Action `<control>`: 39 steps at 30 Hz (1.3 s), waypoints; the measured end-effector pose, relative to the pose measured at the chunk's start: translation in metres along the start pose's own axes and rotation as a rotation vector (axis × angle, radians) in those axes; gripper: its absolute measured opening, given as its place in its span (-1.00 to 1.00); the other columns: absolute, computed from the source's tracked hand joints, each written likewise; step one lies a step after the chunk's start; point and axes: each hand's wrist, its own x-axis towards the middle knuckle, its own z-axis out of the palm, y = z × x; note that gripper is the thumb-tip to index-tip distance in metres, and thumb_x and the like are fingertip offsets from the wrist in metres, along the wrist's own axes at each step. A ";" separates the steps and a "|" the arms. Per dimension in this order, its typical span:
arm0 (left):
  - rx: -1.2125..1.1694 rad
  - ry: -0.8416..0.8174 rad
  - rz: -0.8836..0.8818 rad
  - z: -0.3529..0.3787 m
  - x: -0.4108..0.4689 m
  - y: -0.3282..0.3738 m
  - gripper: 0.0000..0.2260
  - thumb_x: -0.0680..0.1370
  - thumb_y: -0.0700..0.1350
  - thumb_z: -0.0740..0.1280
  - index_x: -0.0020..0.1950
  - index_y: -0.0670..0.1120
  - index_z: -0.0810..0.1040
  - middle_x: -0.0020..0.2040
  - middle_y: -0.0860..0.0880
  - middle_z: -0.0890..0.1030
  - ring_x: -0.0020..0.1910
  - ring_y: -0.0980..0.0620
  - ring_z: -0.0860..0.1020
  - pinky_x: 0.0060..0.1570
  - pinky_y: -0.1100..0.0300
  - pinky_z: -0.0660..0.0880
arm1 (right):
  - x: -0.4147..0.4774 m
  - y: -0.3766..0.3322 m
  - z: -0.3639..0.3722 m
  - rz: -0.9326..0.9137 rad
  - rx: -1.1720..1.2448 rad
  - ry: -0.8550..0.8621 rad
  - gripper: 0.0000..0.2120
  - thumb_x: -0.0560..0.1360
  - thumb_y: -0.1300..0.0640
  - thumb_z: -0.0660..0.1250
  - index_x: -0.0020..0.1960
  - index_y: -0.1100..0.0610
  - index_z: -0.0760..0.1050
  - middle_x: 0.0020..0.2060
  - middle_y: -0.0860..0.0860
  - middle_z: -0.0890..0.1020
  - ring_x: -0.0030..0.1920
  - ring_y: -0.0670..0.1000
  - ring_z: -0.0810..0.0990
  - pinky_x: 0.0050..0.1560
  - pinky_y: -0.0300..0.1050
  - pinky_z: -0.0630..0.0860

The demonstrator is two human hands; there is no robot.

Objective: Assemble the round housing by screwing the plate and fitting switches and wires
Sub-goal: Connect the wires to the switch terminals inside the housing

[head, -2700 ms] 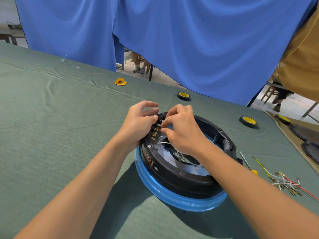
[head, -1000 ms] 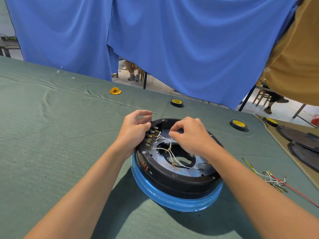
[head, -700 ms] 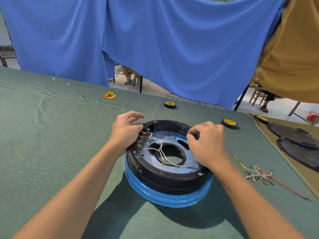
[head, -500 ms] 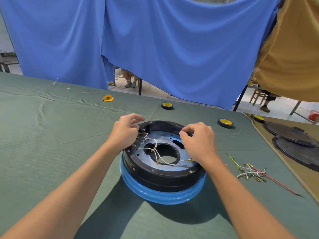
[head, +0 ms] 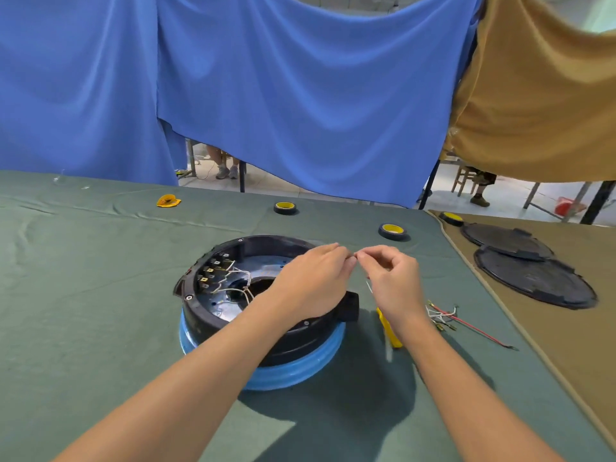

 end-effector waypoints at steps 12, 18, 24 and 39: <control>0.002 -0.148 -0.012 0.017 0.010 0.002 -0.65 0.70 -0.05 0.10 0.44 -0.14 0.43 0.60 -0.01 0.18 0.59 0.07 0.00 0.50 0.15 -0.05 | 0.004 0.063 -0.084 0.015 -0.860 -0.277 -0.81 0.55 -0.03 0.31 0.01 0.02 0.65 0.01 0.03 0.62 0.14 0.11 0.48 0.20 -0.08 0.31; -0.042 -0.112 -0.036 0.015 0.008 0.004 -0.72 0.68 -0.05 0.15 0.33 -0.08 0.51 0.57 0.02 0.25 0.58 0.07 0.05 0.52 0.08 0.00 | 0.000 0.057 -0.084 -0.028 -0.923 -0.281 -0.83 0.53 -0.04 0.35 0.03 0.00 0.64 0.05 0.00 0.58 0.16 0.12 0.41 0.15 0.00 0.38; -0.049 -0.084 -0.056 0.011 0.003 0.010 -0.71 0.67 -0.02 0.17 0.35 -0.07 0.49 0.52 -0.01 0.34 0.56 0.02 0.16 0.48 0.07 0.12 | -0.003 0.049 -0.075 -0.126 -0.557 -0.091 -0.95 0.49 0.07 0.43 -0.11 0.02 0.66 -0.04 -0.02 0.57 0.08 -0.02 0.37 -0.01 -0.28 0.19; -0.101 -0.022 0.092 0.006 -0.004 0.016 -0.70 0.58 0.13 0.30 0.18 0.00 0.65 0.07 0.09 0.66 -0.02 0.15 0.55 -0.09 0.36 0.35 | -0.022 0.021 -0.050 0.048 0.238 -0.142 -0.90 0.47 0.23 0.44 -0.17 0.06 0.68 -0.34 0.01 0.69 -0.33 -0.14 0.59 -0.33 -0.27 0.51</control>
